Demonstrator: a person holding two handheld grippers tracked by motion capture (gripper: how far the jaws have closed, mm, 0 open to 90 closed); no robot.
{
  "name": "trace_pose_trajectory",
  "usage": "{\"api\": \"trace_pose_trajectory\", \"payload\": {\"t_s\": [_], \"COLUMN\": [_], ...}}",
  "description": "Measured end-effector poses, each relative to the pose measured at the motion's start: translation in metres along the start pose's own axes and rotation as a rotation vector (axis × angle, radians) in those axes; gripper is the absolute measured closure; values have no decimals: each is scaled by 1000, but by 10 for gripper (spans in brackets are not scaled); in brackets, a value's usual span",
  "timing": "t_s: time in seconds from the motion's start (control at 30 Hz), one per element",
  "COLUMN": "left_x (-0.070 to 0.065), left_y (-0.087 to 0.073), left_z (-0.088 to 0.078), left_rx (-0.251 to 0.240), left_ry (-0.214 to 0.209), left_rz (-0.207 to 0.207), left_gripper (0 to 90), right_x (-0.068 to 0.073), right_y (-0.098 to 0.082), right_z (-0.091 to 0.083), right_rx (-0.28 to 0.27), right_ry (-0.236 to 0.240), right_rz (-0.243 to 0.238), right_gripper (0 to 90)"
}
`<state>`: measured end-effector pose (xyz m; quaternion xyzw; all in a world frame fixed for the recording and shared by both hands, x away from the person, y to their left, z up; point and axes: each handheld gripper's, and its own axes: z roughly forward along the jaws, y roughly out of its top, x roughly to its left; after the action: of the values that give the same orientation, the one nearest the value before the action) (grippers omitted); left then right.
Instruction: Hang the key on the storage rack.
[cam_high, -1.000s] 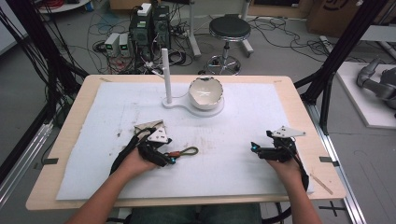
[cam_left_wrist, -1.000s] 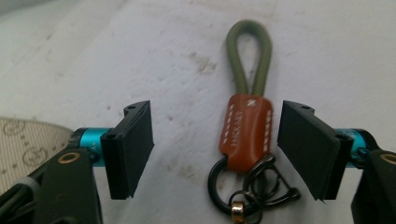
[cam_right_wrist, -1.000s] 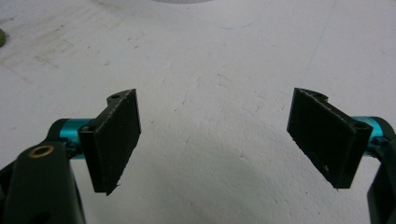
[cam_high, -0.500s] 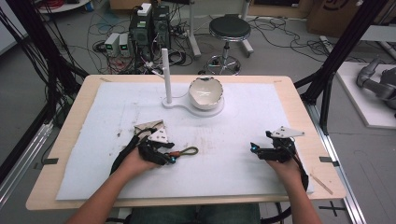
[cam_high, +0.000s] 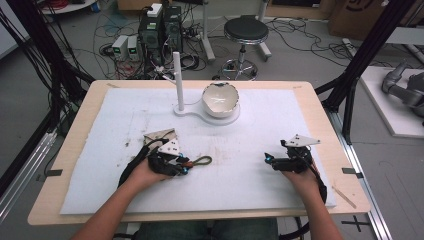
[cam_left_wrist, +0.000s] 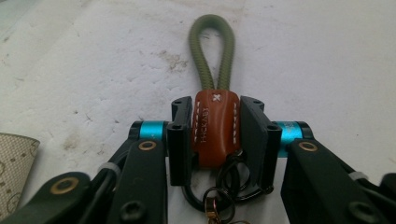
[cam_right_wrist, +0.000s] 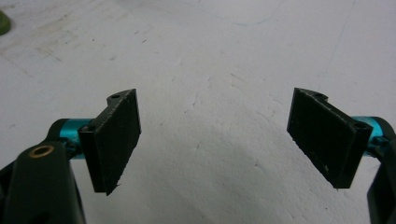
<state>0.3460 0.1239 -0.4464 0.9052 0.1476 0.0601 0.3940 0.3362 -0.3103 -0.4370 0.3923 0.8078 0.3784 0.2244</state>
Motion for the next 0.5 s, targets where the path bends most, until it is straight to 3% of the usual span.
{"api": "trace_pose_trajectory", "payload": {"t_s": [0.23,0.5], "left_x": [-1,-4], "left_y": [1,10], "left_z": [-2,-23], "left_rx": [-4,-100], "left_ry": [-7,44], "left_rz": [20,55], "left_gripper": [690,696], "right_x": [2,2], "right_y": [0,1], "right_z": [0,1], "right_rx": [4,6], "right_ry": [-1,0], "right_rz": [-12,-16], "right_gripper": [177,177]}}
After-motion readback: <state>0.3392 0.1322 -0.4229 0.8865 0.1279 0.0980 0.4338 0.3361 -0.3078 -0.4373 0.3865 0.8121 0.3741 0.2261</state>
